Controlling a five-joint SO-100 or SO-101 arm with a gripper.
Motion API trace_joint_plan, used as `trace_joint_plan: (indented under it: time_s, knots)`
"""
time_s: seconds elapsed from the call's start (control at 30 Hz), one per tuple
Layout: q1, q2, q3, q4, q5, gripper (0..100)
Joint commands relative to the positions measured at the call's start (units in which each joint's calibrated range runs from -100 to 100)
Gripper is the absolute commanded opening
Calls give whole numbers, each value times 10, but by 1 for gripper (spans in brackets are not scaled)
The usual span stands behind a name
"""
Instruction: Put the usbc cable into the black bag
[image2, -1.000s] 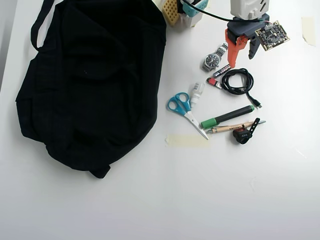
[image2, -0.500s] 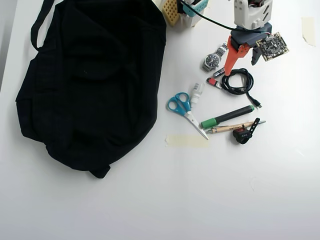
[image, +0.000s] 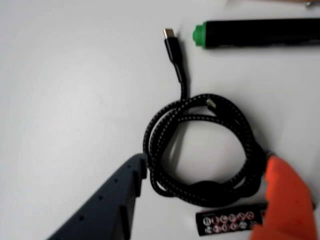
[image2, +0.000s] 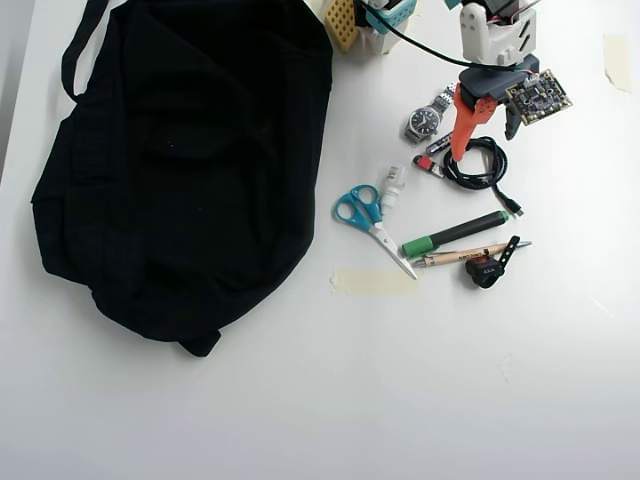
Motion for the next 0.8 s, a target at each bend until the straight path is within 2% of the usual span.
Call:
trace_joint_plan:
  time_s: [0.0,0.3,0.43,0.77]
  knots:
    - [13,-2,-3,-10,-3,31]
    - [27,-1,-2,-4,5,31]
    - [37,4,4,-2,34,31]
    - [46,86,-41,38,34,31]
